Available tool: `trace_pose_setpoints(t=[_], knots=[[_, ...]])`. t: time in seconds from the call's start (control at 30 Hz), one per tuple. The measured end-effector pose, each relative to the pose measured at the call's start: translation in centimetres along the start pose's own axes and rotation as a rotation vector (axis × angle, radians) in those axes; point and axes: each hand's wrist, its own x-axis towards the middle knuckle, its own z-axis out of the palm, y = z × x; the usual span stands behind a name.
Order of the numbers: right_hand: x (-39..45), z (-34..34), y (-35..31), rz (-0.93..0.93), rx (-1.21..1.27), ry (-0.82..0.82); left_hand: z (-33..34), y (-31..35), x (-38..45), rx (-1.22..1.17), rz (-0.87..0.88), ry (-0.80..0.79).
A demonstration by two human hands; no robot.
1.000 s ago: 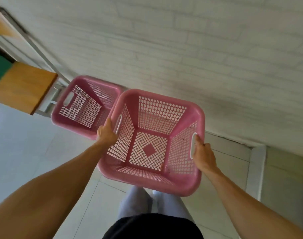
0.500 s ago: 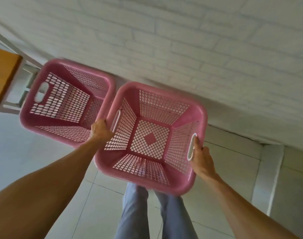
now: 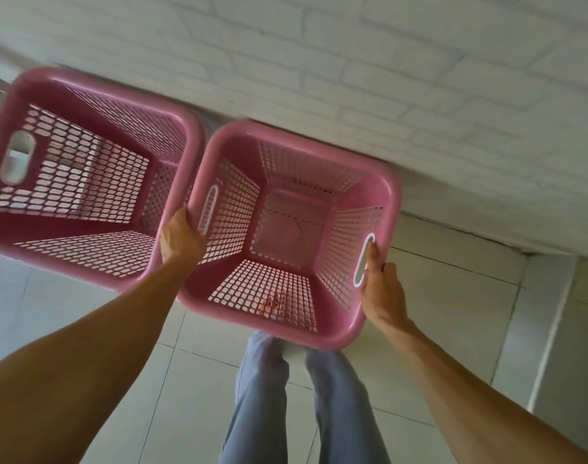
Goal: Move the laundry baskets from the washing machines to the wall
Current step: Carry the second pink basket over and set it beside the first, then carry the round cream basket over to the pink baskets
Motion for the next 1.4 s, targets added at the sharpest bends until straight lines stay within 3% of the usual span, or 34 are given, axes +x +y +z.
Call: trace_pose_setpoints(t=[0.3, 0.43, 0.57, 0.93, 1.07, 1.4], knots=[[-0.1, 0.2, -0.6, 0.009, -0.015, -0.022, 1.0, -0.1, 0.0, -0.014, -0.007, 0.052], [-0.6, 0.8, -0.7, 0.029, -0.03, -0.035, 1.3, -0.3, -0.7, -0.127, 0.036, 0.062], [-1.2, 0.1, -2.3, 0.027, -0.01, -0.043, 0.5, -0.1, -2.4, -0.095, 0.121, 0.009], [-12.9, -7.7, -5.8, 0.153, 0.152, -0.015, -7.1, 5.1, -14.7, 0.052, 0.678, -0.25], [-19.0, -10.8, -6.2, 0.189, 0.202, 0.03, -9.8, 7.2, -19.0, 0.108, 0.77, -0.354], [-33.6, -10.5, 0.0, 0.418, 0.425, 0.199, -8.9, 10.5, -33.0, 0.326, 1.185, -0.535]])
